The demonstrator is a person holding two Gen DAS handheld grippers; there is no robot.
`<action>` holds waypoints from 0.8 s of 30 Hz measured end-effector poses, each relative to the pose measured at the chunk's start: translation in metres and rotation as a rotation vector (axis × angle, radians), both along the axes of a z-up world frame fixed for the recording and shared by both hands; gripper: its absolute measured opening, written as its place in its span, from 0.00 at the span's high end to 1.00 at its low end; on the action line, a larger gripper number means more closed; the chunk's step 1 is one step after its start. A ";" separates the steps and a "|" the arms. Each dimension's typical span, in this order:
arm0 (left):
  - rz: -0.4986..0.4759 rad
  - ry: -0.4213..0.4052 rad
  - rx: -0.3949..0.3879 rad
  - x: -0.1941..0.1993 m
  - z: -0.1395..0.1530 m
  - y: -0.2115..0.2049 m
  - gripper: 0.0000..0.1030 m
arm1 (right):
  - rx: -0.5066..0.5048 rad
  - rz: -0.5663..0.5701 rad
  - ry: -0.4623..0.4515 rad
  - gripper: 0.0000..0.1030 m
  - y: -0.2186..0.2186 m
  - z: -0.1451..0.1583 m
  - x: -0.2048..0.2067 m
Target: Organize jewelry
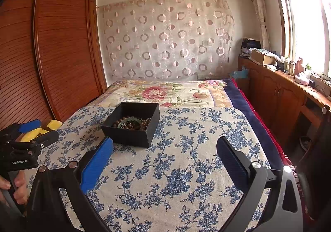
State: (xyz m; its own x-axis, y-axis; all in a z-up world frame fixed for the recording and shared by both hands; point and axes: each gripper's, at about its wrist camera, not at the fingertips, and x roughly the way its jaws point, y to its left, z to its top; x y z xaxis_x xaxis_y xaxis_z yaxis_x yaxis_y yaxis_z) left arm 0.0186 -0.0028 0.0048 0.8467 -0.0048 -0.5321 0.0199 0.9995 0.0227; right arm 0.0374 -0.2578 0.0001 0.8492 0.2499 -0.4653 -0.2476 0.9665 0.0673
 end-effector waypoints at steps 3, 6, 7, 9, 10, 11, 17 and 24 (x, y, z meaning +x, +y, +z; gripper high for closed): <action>-0.001 -0.004 -0.004 -0.001 0.001 0.000 0.07 | -0.001 0.001 -0.003 0.02 0.000 0.001 -0.001; -0.001 -0.005 -0.003 -0.001 0.001 0.000 0.07 | -0.001 0.004 -0.002 0.02 0.001 0.000 -0.001; -0.001 -0.005 -0.001 -0.001 0.002 -0.001 0.07 | 0.000 0.002 -0.003 0.02 0.001 0.000 -0.001; 0.000 -0.007 -0.004 -0.002 0.002 0.000 0.07 | 0.002 0.003 -0.003 0.02 0.001 0.000 -0.001; 0.000 -0.008 -0.006 -0.003 0.002 0.000 0.07 | 0.001 0.003 -0.003 0.02 0.001 0.000 -0.001; -0.001 -0.009 -0.006 -0.003 0.002 0.000 0.07 | 0.000 0.003 -0.002 0.02 0.001 0.000 -0.001; 0.000 -0.017 -0.004 -0.004 0.006 -0.001 0.07 | 0.000 0.003 -0.003 0.02 0.001 0.000 -0.001; 0.000 -0.018 -0.004 -0.005 0.006 -0.001 0.07 | 0.001 0.001 -0.003 0.02 0.001 0.000 -0.001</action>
State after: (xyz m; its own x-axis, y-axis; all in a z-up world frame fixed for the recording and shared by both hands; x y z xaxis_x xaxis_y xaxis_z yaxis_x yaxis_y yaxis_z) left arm 0.0139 -0.0036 0.0110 0.8563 -0.0068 -0.5165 0.0193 0.9996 0.0189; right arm 0.0366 -0.2573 -0.0003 0.8503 0.2514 -0.4623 -0.2490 0.9661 0.0674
